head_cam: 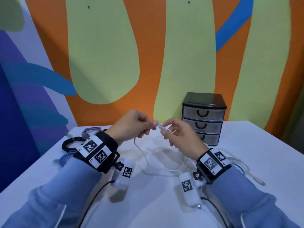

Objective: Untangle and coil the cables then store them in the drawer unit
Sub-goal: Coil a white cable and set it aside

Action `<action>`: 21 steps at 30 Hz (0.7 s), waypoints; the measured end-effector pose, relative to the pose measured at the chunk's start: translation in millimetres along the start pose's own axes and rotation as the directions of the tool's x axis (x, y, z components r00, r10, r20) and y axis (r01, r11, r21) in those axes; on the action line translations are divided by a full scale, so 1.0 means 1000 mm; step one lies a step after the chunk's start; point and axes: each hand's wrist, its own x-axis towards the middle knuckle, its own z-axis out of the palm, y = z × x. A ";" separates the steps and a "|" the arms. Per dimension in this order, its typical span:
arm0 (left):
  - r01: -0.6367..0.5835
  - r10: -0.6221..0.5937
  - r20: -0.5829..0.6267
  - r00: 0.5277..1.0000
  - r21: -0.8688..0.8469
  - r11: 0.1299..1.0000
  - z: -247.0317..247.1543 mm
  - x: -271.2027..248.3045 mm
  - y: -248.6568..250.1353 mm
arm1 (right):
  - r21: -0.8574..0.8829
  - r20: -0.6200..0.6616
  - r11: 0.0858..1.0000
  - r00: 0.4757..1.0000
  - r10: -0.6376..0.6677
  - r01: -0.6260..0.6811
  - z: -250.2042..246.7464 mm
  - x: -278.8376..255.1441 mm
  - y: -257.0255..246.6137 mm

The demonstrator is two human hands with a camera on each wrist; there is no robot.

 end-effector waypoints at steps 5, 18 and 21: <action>-0.218 0.133 -0.328 0.935 -0.236 0.947 0.009 0.008 0.001 | 0.092 -0.002 0.995 0.999 -0.035 0.035 -0.007 -0.003 -0.006; -0.075 -0.156 -0.621 0.768 -0.329 0.941 -0.007 0.016 -0.047 | -0.044 -0.225 0.982 0.956 -0.190 0.185 -0.015 -0.002 -0.011; -0.111 -0.145 -0.664 0.734 -0.328 0.938 -0.012 0.015 -0.047 | 0.020 -0.394 0.962 0.887 -0.242 0.271 -0.021 -0.001 -0.016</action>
